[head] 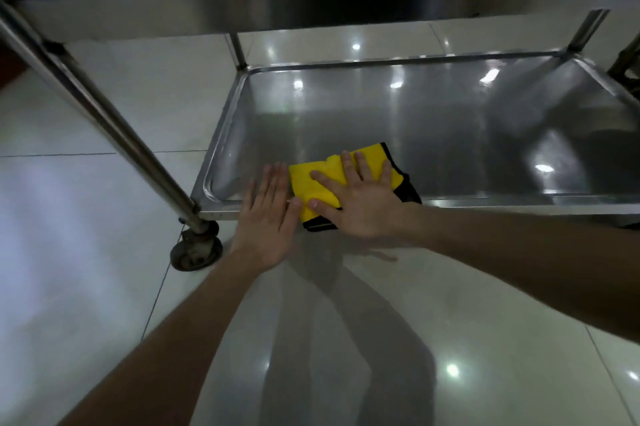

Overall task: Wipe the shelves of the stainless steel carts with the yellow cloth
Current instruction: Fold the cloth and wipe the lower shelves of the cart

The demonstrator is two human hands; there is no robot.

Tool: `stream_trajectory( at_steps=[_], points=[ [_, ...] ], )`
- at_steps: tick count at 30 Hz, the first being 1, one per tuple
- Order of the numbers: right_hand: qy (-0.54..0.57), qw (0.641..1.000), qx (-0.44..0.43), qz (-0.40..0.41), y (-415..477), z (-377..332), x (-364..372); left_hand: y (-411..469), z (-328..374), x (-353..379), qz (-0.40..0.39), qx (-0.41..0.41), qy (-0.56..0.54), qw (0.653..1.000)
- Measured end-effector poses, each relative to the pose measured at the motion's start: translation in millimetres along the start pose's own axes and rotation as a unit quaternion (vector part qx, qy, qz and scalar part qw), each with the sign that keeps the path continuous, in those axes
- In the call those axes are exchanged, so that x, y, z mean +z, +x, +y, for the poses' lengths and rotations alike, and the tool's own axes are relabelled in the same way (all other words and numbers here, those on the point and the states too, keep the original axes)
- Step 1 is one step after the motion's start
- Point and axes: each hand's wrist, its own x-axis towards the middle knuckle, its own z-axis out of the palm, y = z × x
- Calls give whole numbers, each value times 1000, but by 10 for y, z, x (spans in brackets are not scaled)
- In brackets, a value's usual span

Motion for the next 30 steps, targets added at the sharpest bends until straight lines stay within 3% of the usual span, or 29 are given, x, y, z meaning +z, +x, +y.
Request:
stream_trajectory(
  at_steps=[3,7,8,10,12,14,17,21,26,30],
  points=[
    [12,998,-1,-55,215,-1,-94,-5,-8,-11,6,-6,-37,999],
    [23,998,14,-54,523,-69,-123,-31,-30,-42,17,-14,-128,992],
    [22,999,14,-38,588,-83,-96,-82,-83,-60,56,-21,-175,983],
    [14,1000,11,-3,710,-68,-39,-226,-226,-86,225,-63,-181,955],
    [9,1000,5,-3,870,-23,-42,-381,-427,-91,388,-165,-150,894],
    [12,1000,4,-28,1040,31,-103,-491,-627,-107,455,-258,-177,834],
    [10,999,21,-32,1336,74,-192,-521,-883,-251,410,-303,-236,827],
    [12,998,63,-29,1740,11,-250,-439,-1103,-403,305,-268,-238,882],
    [24,995,92,-25,2144,-281,-259,-379,-1144,-438,311,-269,-188,892],
    [20,998,50,-24,2266,-789,-202,-389,-1151,-455,298,-269,-186,897]
  ],
)
